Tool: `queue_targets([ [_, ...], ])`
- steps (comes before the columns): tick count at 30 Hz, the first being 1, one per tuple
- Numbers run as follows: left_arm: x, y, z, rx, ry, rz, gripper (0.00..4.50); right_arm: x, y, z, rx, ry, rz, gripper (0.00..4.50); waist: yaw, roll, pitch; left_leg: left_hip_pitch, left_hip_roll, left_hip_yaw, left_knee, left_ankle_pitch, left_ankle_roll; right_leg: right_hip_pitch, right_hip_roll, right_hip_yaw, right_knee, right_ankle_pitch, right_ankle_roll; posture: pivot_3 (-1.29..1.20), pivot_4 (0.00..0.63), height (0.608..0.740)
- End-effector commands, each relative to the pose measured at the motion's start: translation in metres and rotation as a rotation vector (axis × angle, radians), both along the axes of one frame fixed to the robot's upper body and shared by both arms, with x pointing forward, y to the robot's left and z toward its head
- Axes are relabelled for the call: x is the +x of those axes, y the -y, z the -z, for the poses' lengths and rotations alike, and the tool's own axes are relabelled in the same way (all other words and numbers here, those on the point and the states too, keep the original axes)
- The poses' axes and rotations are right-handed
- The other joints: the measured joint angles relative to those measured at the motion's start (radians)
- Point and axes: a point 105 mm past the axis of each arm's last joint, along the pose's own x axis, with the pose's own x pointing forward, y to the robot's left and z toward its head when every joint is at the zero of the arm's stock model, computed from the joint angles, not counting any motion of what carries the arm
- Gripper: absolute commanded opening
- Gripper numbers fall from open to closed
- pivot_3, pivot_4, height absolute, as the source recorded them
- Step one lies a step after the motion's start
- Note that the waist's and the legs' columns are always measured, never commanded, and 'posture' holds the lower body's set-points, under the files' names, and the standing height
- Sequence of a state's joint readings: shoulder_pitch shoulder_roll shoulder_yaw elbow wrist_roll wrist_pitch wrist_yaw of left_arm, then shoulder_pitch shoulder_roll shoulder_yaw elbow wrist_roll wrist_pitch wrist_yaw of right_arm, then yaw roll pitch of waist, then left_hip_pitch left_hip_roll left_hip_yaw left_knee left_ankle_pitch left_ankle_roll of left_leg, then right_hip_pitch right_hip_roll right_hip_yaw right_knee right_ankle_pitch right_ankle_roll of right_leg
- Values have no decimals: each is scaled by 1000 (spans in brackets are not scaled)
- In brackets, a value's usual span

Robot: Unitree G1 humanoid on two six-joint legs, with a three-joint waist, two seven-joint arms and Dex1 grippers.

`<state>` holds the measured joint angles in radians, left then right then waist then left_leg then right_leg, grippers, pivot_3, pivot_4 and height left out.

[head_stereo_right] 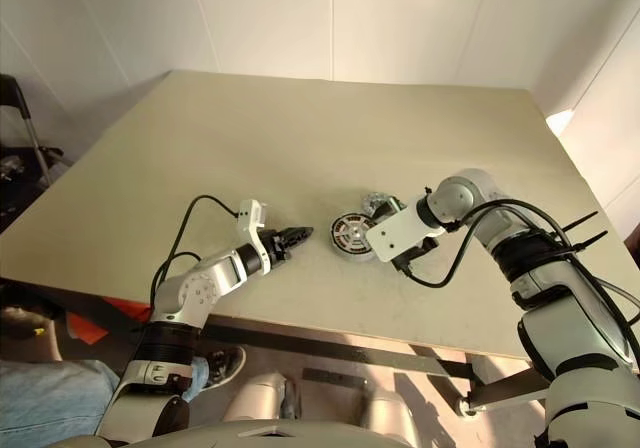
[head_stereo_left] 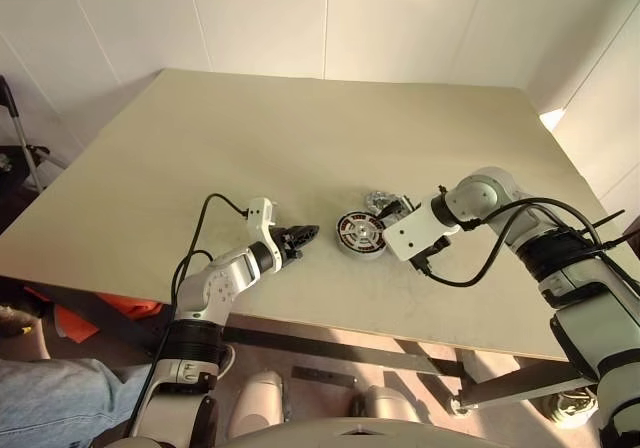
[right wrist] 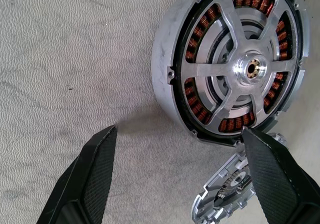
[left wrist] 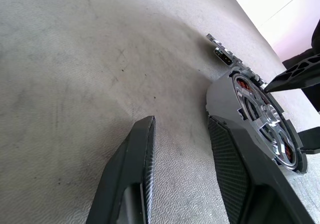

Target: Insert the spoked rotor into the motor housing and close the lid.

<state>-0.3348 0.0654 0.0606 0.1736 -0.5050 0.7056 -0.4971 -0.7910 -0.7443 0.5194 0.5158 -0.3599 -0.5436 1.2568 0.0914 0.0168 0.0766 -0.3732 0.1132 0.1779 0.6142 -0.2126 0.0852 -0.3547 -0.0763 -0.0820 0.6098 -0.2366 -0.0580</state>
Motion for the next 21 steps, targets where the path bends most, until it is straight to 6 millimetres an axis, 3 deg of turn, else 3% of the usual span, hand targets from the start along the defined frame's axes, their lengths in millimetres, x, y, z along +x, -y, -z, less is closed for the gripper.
queue_targets([
  [1,0,-1,1,6,-2,-6,1770,-5,-7,2,3,0,-35,4472,0,0,0,0,0,0,0,0,0,0,0,0,0,0,0,0,0,740],
  [7,0,-4,1,9,-4,-14,1770,-9,-13,10,-19,-7,-76,4472,-1,-3,-2,1,0,0,0,0,0,1,0,0,0,0,0,0,0,740],
  [10,0,-6,1,11,-3,-21,1770,-8,-15,9,-20,-7,-74,3917,-3,-3,-2,2,0,0,0,0,-1,2,0,0,0,0,0,0,0,740],
  [15,0,-8,1,11,-4,-29,1770,-3,-16,6,-15,18,-72,2229,-17,-3,-2,3,1,0,-1,0,-1,2,0,0,0,0,0,0,0,740],
  [21,-1,-8,2,11,-5,-31,1770,0,-15,6,-8,26,-53,2229,-22,-3,-2,3,1,0,-1,0,-1,2,0,0,0,0,0,0,0,740],
])
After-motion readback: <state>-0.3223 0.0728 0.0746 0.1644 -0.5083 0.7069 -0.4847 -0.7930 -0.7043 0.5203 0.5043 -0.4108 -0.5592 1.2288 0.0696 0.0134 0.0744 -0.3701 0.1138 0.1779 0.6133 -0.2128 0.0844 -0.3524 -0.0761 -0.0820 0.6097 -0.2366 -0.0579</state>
